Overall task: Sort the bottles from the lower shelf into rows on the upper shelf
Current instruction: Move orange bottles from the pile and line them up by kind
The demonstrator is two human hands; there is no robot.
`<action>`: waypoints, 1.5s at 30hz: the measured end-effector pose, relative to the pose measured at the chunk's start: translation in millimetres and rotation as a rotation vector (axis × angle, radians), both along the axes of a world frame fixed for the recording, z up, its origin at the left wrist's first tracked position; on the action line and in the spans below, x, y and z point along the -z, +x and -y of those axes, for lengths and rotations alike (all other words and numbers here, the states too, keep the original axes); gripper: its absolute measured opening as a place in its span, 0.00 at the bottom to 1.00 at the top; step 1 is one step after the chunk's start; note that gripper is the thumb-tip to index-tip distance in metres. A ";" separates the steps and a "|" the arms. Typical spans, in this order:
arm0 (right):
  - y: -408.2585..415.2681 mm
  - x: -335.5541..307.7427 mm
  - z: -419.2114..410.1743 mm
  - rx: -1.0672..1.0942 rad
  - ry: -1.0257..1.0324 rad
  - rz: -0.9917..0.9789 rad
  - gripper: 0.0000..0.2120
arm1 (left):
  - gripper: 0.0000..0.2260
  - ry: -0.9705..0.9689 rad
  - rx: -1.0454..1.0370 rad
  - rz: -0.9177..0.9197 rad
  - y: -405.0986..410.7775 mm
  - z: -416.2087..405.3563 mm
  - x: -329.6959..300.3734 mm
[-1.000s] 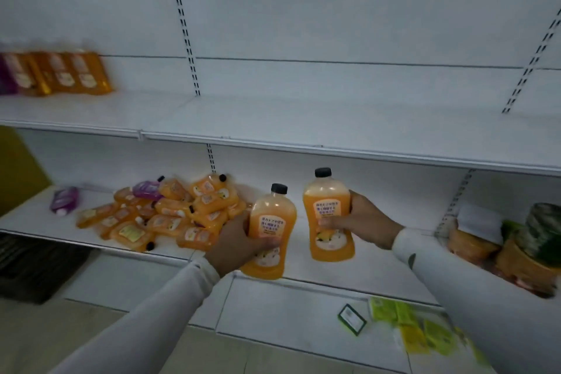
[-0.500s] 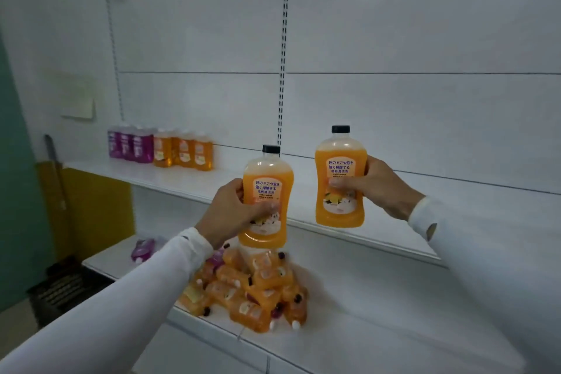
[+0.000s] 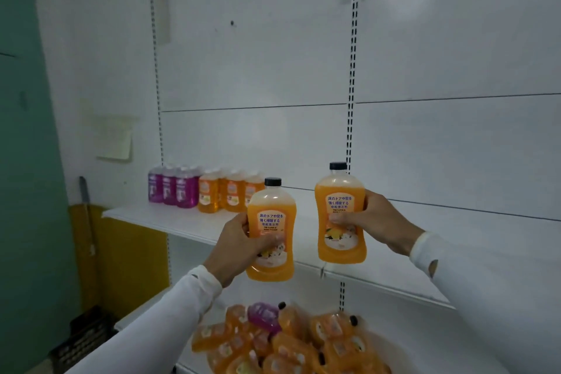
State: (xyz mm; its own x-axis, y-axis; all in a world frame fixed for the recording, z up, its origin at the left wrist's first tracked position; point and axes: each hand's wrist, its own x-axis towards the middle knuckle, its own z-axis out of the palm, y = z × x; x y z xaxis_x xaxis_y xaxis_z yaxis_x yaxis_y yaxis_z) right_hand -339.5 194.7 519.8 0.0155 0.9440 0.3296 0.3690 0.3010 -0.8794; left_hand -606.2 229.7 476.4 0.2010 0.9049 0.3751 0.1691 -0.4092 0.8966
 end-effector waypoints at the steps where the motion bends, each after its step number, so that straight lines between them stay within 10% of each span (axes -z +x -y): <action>1: -0.9 1.5 -15.7 0.008 -0.003 0.002 0.20 | 0.19 -0.002 0.011 0.000 0.2 -17.0 2.0; 24: 19.2 64.7 -282.1 0.221 -0.114 -0.055 0.24 | 0.23 -0.123 0.225 -0.090 47.7 -348.4 53.2; 45: 4.6 83.5 -339.4 0.501 -0.203 0.173 0.26 | 0.24 -0.066 0.355 -0.206 63.3 -432.9 68.7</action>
State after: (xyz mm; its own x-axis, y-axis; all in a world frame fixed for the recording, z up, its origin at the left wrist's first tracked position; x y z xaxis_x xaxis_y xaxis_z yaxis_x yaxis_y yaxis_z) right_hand -334.9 534.1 436.2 0.4397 0.8799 0.1801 0.5671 -0.1165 -0.8154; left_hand -542.9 662.6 407.7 0.5700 0.7864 0.2381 0.2064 -0.4175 0.8849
